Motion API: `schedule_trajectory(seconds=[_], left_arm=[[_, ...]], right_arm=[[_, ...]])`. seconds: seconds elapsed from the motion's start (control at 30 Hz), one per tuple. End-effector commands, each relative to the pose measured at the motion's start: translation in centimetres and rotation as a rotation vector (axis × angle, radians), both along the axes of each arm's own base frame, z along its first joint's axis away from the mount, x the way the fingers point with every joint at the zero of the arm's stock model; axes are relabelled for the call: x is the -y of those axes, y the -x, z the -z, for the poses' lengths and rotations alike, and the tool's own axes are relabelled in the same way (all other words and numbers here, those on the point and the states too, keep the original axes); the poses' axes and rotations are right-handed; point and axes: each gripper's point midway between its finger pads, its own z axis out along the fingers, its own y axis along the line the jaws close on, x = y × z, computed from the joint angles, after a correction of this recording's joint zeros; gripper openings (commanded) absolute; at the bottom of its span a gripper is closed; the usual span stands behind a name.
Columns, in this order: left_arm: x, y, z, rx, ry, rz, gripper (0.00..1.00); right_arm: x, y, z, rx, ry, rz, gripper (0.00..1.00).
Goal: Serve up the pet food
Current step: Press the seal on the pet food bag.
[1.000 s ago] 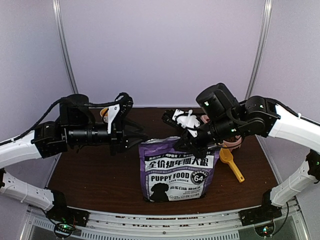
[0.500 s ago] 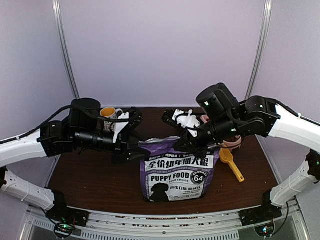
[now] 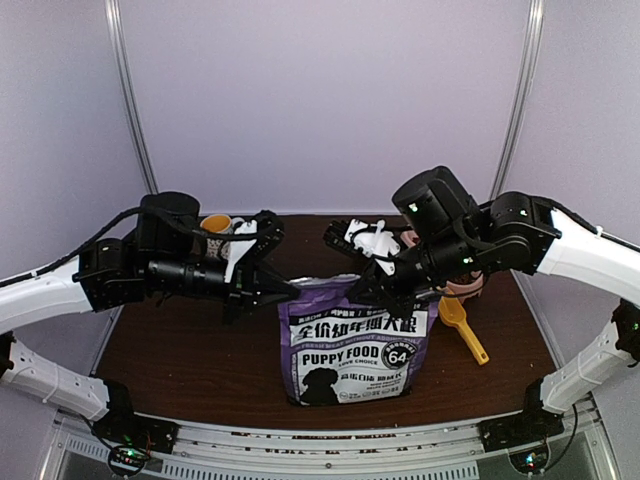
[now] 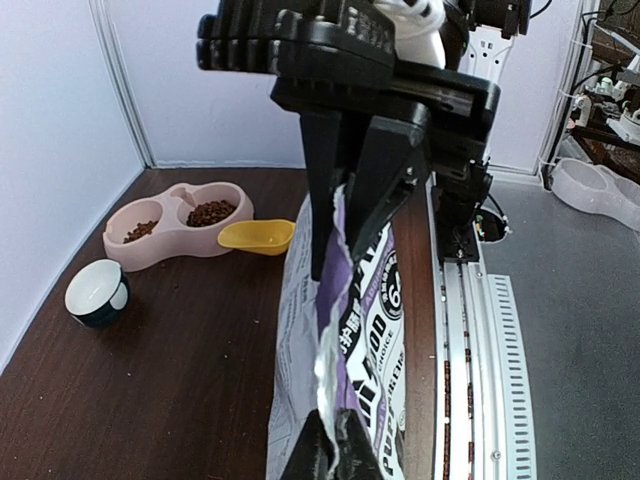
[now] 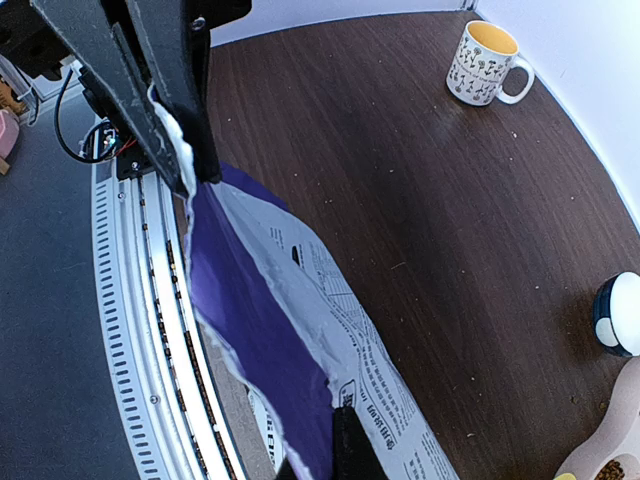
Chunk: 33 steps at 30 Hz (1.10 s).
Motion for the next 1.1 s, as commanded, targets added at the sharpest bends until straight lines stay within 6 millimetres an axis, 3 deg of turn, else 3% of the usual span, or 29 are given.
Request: schedule_trajectory(seconds=[0.0,0.13,0.37,0.6,0.67,0.8,0.97,1.07], left_arm=[[0.4,0.2,-2.0,0.028,0.056,0.027,0.0],[0.4,0.4,-2.3,0.031,0.063,0.033,0.0],[0.3,0.5,-1.8,0.018,0.028,0.042,0.0],[0.3,0.8,-1.2,0.023,-0.008,0.067,0.0],[0.3,0.8,-1.1,0.026,-0.014,0.072,0.0],[0.2,0.8,-1.4,0.038,-0.007,0.069,0.0],[0.2,0.5,-1.5,0.051,-0.003,0.055,0.0],[0.4,0.3,-1.6,0.054,-0.005,0.049,0.19]], right_arm=[[-0.6,0.5,-1.5,-0.015,-0.054,-0.02,0.0],[-1.1,0.6,-1.2,-0.035,-0.051,-0.034,0.0],[-3.1,0.6,-1.8,-0.053,-0.092,-0.069,0.18],[-5.0,0.4,-2.6,-0.055,-0.12,-0.094,0.21],[-5.3,0.4,-2.7,-0.056,-0.119,-0.102,0.2],[-5.5,0.5,-2.4,-0.05,-0.092,-0.111,0.0],[-5.1,0.6,-3.1,-0.034,-0.112,-0.117,0.0],[-5.1,1.0,-3.5,-0.04,-0.131,-0.127,0.0]])
